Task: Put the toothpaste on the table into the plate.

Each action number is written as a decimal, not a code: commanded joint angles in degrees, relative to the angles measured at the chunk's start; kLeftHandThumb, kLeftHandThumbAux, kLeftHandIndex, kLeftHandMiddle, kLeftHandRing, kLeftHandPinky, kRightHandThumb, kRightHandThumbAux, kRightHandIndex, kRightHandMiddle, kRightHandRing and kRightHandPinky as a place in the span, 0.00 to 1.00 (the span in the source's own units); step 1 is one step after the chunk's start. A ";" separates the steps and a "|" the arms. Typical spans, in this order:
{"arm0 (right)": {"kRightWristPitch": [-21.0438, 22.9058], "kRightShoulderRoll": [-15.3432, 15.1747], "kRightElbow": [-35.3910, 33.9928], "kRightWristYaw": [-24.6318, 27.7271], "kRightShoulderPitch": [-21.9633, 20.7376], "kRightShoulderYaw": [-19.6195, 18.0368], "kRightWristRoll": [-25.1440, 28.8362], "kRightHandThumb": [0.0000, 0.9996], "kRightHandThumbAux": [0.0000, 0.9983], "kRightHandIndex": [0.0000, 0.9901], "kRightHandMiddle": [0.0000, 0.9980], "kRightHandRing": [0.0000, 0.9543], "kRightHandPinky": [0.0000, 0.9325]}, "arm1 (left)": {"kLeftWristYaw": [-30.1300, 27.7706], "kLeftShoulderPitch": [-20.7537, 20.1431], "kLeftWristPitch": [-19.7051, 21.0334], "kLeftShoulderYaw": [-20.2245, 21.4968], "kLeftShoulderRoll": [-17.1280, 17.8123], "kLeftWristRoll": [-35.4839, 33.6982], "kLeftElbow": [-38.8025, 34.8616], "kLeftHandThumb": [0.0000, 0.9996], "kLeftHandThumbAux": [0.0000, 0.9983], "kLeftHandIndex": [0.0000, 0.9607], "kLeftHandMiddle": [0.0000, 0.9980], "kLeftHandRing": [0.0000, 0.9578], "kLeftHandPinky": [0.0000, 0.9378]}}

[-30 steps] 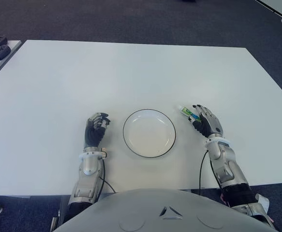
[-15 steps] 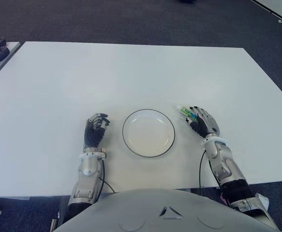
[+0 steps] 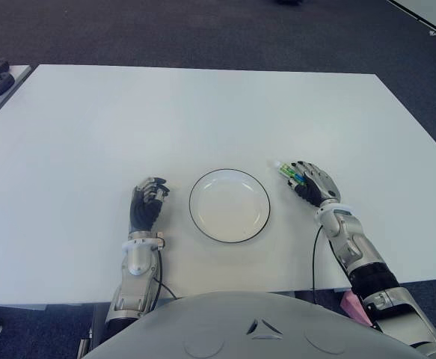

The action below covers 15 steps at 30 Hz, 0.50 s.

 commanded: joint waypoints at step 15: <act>2.18 2.19 16.40 -1.12 -5.24 6.45 0.54 0.65 0.10 0.00 0.00 0.00 0.00 | 0.05 2.41 2.82 -0.26 -0.53 -0.10 1.28 0.70 0.72 0.45 0.55 0.57 0.55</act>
